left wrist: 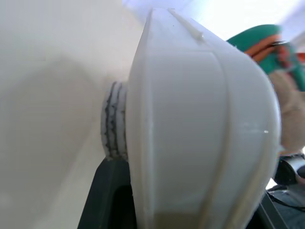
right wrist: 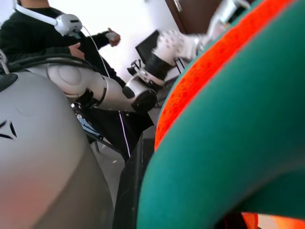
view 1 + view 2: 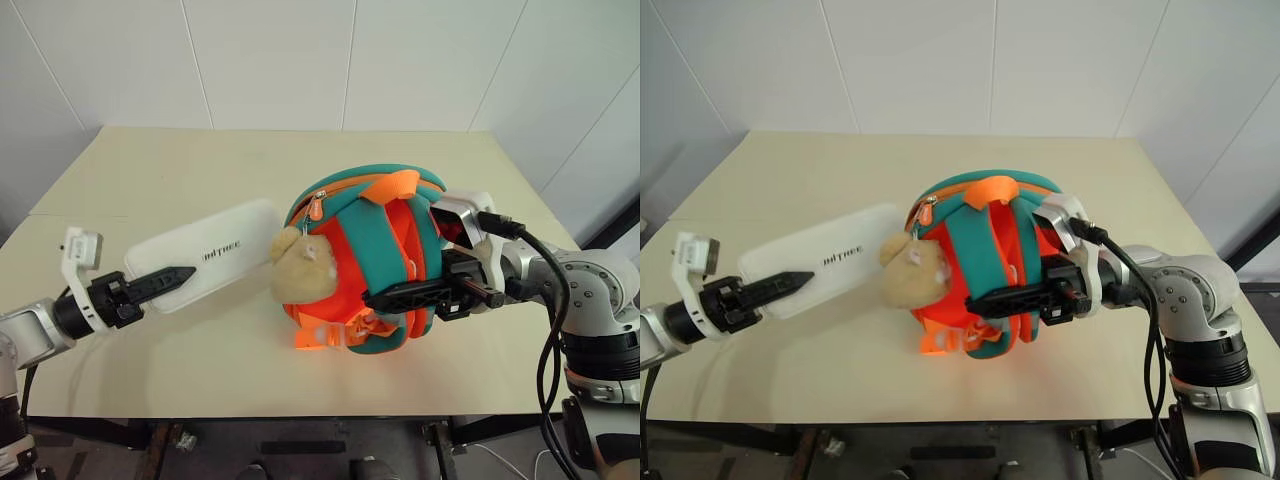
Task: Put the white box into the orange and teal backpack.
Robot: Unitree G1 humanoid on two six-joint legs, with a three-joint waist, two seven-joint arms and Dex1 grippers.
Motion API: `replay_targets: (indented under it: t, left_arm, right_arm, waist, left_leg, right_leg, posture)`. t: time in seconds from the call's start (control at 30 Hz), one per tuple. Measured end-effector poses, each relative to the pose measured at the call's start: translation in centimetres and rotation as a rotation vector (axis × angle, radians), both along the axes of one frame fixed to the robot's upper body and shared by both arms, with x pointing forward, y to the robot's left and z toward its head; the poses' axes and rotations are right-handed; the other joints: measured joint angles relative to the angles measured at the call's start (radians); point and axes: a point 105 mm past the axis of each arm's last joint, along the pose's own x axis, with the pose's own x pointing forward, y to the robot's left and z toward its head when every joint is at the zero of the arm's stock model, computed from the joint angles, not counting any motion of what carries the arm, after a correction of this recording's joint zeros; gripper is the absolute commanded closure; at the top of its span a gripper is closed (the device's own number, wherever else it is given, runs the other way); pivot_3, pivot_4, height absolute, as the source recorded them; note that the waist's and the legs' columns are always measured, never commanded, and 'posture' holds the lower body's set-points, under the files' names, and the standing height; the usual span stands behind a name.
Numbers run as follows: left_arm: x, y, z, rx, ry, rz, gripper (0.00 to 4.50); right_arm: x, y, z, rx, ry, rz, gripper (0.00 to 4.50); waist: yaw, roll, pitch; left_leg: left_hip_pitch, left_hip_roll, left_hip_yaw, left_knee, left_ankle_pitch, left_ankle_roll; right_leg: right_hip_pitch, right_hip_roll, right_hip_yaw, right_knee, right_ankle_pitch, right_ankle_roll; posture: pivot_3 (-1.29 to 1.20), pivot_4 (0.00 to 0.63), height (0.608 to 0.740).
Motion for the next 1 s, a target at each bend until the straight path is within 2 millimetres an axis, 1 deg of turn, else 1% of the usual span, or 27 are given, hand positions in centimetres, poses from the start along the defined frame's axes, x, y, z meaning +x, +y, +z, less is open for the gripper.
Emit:
replay_targets:
  t: [0.1,0.27,0.4,0.53,0.6,0.67,0.77,0.83,0.9,1.0]
  left_arm:
    - [-1.4,-0.9,1.6,0.017,-0.107,-0.04,3.29]
    - [-2.9,-1.2,2.9,0.013,-0.179,-0.078,3.29]
    - [-3.6,-1.2,3.6,0.041,-0.195,-0.095,3.29]
    - [-4.6,-1.0,5.2,0.072,-0.256,-0.114,3.29]
    - [-5.3,-1.0,5.4,0.106,-0.264,-0.13,3.29]
    - [-5.7,-1.0,5.1,0.114,-0.254,-0.148,3.29]
    - [-5.9,-0.9,4.5,0.117,-0.236,-0.159,3.29]
    - [-5.9,-0.8,4.4,0.142,-0.248,-0.154,3.29]
    - [-5.3,-0.7,4.6,0.183,-0.3,-0.12,3.29]
    - [-3.6,-0.6,4.7,0.232,-0.383,-0.065,3.29]
  right_arm:
    - [0.9,0.0,-1.1,-0.025,0.005,-0.034,4.47]
    - [1.9,0.1,-2.1,-0.042,0.004,-0.07,4.47]
    - [2.1,0.3,-2.3,-0.034,0.001,-0.071,4.47]
    - [2.6,0.4,-2.6,-0.031,0.007,-0.087,4.47]
    - [2.7,0.5,-2.7,-0.032,0.006,-0.086,4.47]
    - [2.9,0.6,-2.8,-0.028,0.003,-0.085,4.47]
    - [3.2,0.7,-3.1,-0.026,0.011,-0.092,4.47]
    - [3.3,0.8,-3.2,-0.024,0.006,-0.091,4.47]
    - [3.3,0.9,-3.2,-0.022,0.001,-0.09,4.47]
    - [3.3,1.1,-3.2,-0.018,0.001,-0.086,4.47]
  waist:
    - [-0.003,0.0,0.0]
    - [-0.001,0.0,0.0]
    - [-0.003,0.0,0.0]
    - [-0.003,0.0,0.0]
    - [-0.005,0.0,0.0]
    - [-0.004,0.0,0.0]
    - [-0.005,0.0,0.0]
    - [-0.004,0.0,0.0]
    - [-0.003,0.0,0.0]
    - [0.0,0.0,0.0]
  left_leg:
    - [0.0,0.0,0.0,0.0,-0.001,0.0]
    - [0.0,0.0,0.0,0.0,-0.002,0.0]
    - [0.0,0.0,0.0,0.0,-0.002,0.0]
    - [0.0,0.0,0.001,0.0,-0.002,0.0]
    - [0.0,0.0,0.001,-0.001,-0.002,0.0]
    - [0.0,0.0,0.001,-0.001,-0.002,0.0]
    - [0.0,0.0,0.001,-0.001,-0.002,0.0]
    - [0.0,0.0,0.001,-0.001,-0.002,0.0]
    - [0.0,0.0,0.001,-0.001,-0.002,0.0]
    - [0.0,0.0,0.001,-0.001,-0.002,0.0]
  right_leg:
    - [0.0,0.0,0.0,0.0,0.0,0.0]
    - [-0.001,0.0,0.0,-0.001,-0.001,0.0]
    - [-0.001,0.0,0.0,-0.001,-0.001,0.0]
    - [-0.001,0.0,0.0,-0.001,-0.001,-0.001]
    - [-0.001,0.0,0.0,-0.001,-0.001,-0.001]
    - [-0.001,0.0,0.0,-0.001,-0.002,-0.002]
    - [-0.001,0.0,0.0,0.0,-0.002,-0.002]
    - [-0.002,0.0,0.0,0.0,-0.002,-0.002]
    - [-0.002,0.0,0.0,0.0,-0.002,-0.002]
    - [-0.001,0.0,0.0,0.0,-0.002,-0.002]
  posture:
    - [0.0,0.15,0.74]
    - [0.0,0.15,0.74]
    - [0.0,0.15,0.74]
    - [0.0,0.15,0.74]
    - [0.0,0.15,0.74]
    - [0.0,0.15,0.74]
    - [0.0,0.15,0.74]
    - [0.0,0.15,0.74]
    - [0.0,0.15,0.74]
    - [0.0,0.15,0.74]
